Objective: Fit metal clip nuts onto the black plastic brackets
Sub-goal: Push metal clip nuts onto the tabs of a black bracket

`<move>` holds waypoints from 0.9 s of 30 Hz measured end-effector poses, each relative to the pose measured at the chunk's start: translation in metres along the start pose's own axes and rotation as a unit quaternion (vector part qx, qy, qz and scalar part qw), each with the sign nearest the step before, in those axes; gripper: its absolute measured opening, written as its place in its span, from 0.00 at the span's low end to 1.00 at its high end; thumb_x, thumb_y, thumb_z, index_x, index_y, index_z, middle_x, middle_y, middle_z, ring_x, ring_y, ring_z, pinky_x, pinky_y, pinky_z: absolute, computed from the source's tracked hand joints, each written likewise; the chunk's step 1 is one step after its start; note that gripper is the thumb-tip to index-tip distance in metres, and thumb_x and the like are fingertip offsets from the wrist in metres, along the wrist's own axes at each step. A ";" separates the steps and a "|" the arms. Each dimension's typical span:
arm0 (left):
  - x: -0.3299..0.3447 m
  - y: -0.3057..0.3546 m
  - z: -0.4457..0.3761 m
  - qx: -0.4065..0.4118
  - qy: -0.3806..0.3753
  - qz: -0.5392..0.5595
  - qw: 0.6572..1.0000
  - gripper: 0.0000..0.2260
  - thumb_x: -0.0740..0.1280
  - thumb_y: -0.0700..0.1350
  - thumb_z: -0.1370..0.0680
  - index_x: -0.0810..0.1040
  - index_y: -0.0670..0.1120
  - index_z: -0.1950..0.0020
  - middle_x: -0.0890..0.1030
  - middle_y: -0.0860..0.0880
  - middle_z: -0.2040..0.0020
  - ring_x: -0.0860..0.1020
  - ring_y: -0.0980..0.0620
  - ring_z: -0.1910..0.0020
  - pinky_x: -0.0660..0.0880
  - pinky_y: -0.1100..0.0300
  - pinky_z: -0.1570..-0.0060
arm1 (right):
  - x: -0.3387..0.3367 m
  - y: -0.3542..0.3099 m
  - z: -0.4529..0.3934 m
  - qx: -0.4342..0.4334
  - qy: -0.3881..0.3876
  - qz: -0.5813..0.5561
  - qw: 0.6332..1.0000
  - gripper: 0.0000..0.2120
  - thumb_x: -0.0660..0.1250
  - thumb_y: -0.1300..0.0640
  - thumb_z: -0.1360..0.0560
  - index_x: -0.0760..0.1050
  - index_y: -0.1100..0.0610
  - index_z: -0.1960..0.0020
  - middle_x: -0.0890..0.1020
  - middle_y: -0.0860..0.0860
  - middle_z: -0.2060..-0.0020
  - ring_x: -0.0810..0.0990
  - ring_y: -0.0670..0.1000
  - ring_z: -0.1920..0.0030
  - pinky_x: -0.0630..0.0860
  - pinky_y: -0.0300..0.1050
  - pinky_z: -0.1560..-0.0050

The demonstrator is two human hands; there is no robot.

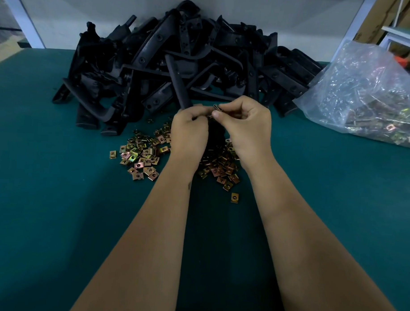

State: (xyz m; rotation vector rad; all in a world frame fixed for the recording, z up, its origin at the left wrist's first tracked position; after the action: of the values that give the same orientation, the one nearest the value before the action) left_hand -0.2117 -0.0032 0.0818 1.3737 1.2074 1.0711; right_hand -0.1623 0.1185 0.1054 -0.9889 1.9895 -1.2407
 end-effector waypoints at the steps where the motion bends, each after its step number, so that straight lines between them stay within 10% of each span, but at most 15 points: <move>1: 0.000 -0.001 0.001 -0.024 -0.002 0.047 0.999 0.20 0.61 0.35 0.23 0.85 0.55 0.65 0.86 0.49 0.54 0.83 0.52 0.51 0.79 0.56 0.49 | 0.000 0.000 0.000 0.001 -0.001 -0.004 1.000 0.11 0.76 0.67 0.31 0.80 0.53 0.63 0.83 0.45 0.67 0.82 0.41 0.62 0.78 0.35 0.58; 5: 0.003 0.000 0.004 -0.053 -0.043 0.089 0.994 0.17 0.68 0.47 0.22 0.83 0.62 0.69 0.84 0.59 0.67 0.83 0.62 0.64 0.78 0.61 0.58 | -0.001 -0.001 0.000 0.003 -0.001 -0.021 1.000 0.08 0.76 0.67 0.31 0.81 0.56 0.63 0.83 0.45 0.68 0.82 0.42 0.63 0.78 0.36 0.58; 16: -0.001 0.004 0.003 -0.031 -0.022 0.087 0.995 0.07 0.69 0.42 0.21 0.84 0.48 0.58 0.86 0.47 0.56 0.83 0.45 0.49 0.80 0.50 0.44 | 0.001 -0.003 0.002 0.010 -0.003 0.006 1.000 0.06 0.74 0.65 0.29 0.83 0.54 0.57 0.84 0.46 0.63 0.82 0.40 0.60 0.76 0.32 0.59; 27: -0.005 0.011 0.004 0.074 0.010 -0.043 0.996 0.04 0.71 0.45 0.22 0.82 0.54 0.51 0.82 0.49 0.45 0.77 0.51 0.40 0.72 0.57 0.35 | -0.004 -0.002 0.000 0.003 0.034 0.029 0.999 0.09 0.75 0.62 0.29 0.79 0.49 0.58 0.84 0.46 0.61 0.82 0.42 0.57 0.78 0.35 0.55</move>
State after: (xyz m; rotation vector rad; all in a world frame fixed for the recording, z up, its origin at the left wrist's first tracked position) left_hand -0.2073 -0.0084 0.0922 1.4133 1.3710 0.9531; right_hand -0.1600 0.1212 0.1076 -0.8905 2.0495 -1.2636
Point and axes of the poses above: each hand's wrist, its own z-axis away from the middle knuckle, its own x-axis out of the palm, y = z × x, the point moved 6 cm from there along -z, towards the middle knuckle
